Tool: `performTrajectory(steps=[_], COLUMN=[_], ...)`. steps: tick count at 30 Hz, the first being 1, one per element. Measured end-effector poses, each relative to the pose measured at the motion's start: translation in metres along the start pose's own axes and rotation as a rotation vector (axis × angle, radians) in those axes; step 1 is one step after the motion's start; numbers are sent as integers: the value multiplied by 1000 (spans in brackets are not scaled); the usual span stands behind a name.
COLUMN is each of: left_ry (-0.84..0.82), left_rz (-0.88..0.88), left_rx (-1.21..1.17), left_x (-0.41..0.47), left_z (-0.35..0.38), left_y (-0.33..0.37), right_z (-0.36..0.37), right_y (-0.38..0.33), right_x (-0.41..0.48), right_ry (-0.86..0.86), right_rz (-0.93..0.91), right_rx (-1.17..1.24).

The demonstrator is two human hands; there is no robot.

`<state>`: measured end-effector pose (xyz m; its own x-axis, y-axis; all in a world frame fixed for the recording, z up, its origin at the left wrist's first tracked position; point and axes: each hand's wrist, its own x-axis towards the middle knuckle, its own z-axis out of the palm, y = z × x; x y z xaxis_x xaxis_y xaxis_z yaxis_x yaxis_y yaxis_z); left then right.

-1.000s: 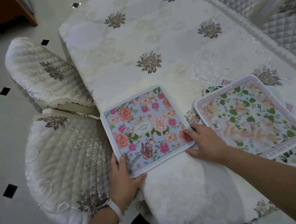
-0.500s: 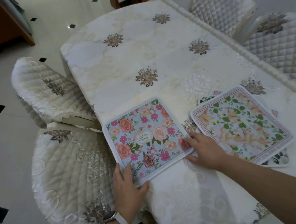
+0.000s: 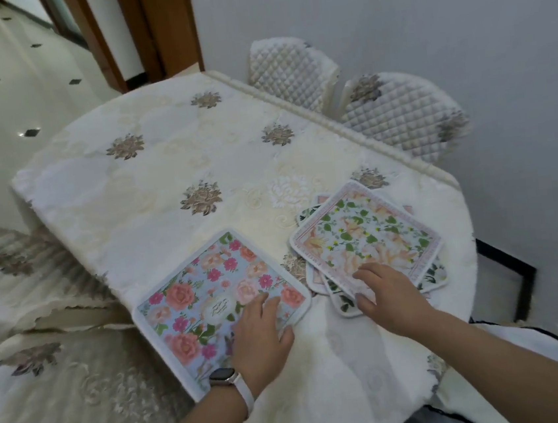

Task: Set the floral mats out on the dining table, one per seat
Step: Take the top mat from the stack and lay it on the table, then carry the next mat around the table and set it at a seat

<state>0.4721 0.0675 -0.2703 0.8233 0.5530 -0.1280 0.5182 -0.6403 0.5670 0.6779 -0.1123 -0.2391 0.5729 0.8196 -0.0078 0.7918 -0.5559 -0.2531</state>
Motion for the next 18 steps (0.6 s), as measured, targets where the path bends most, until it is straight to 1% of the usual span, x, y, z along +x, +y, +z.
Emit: performTrajectory(steps=[1,3,6,8,10,12,16,18], left_ry=[-31,-74,-86,-115,-123,-94,-63,-46], left_rz=[15,4,-148,-232,-266,-313,-422,-454], left_rx=[2,-72,-272,-348,-385,-406,-399,-419], left_x=[7,20,35,44,55,65,76,79], left_z=[4,13,25,37,49,59,76,84], left_y=[10,32,64,84,101,116,133,142], right_z=[-3,-7,-10,-10,-12,-14,-8,-5], right_y=[12,35,66,90,113,134,174,196], right_x=[-5,-10,-8,-5,0,8,22,31], right_ry=[1,-4,-61,-97,-92,-71,-43,-66], right_rz=[40,115,229,274,286,293,268,253], right_rx=[3,26,86,124,153,177,202,215])
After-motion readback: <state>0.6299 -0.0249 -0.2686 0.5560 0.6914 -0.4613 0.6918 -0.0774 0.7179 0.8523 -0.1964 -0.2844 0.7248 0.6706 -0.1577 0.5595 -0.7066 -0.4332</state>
